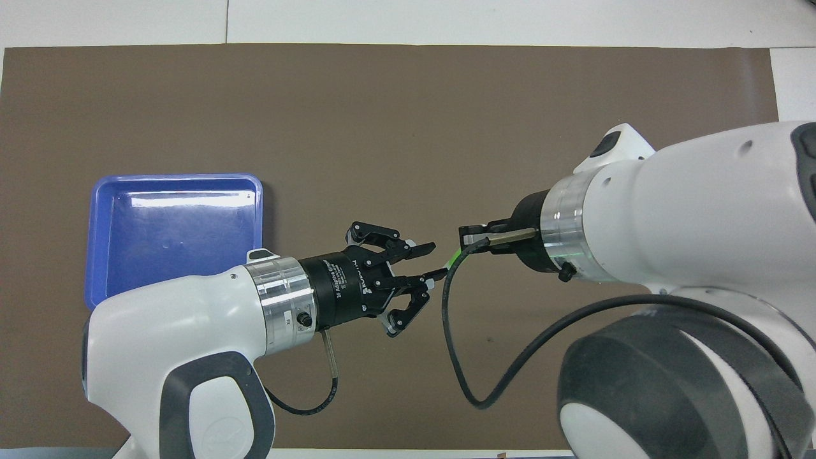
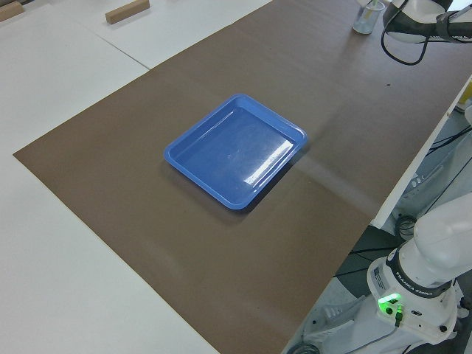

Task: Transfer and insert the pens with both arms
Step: 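Place the green pen into the cup with the right gripper and withdraw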

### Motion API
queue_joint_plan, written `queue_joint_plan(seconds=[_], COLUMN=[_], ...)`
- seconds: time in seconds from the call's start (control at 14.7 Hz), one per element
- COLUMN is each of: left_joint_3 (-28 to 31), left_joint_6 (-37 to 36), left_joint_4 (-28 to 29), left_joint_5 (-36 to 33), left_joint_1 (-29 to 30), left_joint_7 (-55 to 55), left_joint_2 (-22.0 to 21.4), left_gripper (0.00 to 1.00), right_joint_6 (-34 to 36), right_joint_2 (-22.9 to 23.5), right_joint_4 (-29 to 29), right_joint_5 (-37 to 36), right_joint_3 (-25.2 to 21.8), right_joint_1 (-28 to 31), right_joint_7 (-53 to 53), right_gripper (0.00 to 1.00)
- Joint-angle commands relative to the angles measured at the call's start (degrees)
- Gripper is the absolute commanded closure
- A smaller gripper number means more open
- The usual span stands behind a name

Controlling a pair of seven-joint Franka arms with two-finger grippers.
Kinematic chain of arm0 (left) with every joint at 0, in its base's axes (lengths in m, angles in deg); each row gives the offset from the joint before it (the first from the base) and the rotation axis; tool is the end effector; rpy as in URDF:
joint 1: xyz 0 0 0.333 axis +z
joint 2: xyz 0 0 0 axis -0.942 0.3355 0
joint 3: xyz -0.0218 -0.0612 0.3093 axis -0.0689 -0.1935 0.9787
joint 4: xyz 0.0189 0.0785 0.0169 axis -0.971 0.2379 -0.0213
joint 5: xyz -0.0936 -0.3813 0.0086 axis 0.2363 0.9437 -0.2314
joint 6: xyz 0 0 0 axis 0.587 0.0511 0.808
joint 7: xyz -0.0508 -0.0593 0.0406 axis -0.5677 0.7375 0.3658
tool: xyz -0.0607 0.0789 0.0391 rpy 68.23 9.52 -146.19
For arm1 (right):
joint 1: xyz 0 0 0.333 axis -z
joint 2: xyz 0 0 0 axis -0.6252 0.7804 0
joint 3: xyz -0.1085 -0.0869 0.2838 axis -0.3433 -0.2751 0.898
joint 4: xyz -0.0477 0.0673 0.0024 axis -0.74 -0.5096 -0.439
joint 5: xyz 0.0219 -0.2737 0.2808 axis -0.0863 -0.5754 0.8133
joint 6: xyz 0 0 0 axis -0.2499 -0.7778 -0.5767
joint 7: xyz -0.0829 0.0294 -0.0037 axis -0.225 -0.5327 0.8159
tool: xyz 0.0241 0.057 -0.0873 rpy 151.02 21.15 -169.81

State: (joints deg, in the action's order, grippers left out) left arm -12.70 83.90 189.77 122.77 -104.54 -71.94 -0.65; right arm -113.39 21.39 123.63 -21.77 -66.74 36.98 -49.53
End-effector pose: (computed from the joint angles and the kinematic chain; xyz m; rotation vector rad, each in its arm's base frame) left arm 0.4037 -0.3402 0.5400 1.1724 1.9576 -0.9283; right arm 0.5064 0.2219 0.6068 -2.9218 -0.1049 -0.1448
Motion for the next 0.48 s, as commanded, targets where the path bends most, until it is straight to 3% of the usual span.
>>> queue_joint_plan(seconds=[0.0, 0.41], left_joint_3=[0.24, 0.41], left_joint_6=[0.58, 0.14], left_joint_4=[1.7, 3.63], left_joint_5=[0.42, 0.33], left_joint_1=[-0.22, 0.83], left_joint_7=[-0.92, -0.48], left_joint_2=[-1.73, -2.7], left_gripper=[0.0, 0.0], right_joint_6=[-0.75, -11.55], right_joint_2=[-1.96, -6.0], right_joint_4=[3.56, 15.33], right_joint_5=[-4.53, -7.54], right_joint_3=[-2.39, -12.84], right_joint_1=[0.84, 0.84], right_joint_7=[5.55, 25.05], right_gripper=[1.0, 1.0])
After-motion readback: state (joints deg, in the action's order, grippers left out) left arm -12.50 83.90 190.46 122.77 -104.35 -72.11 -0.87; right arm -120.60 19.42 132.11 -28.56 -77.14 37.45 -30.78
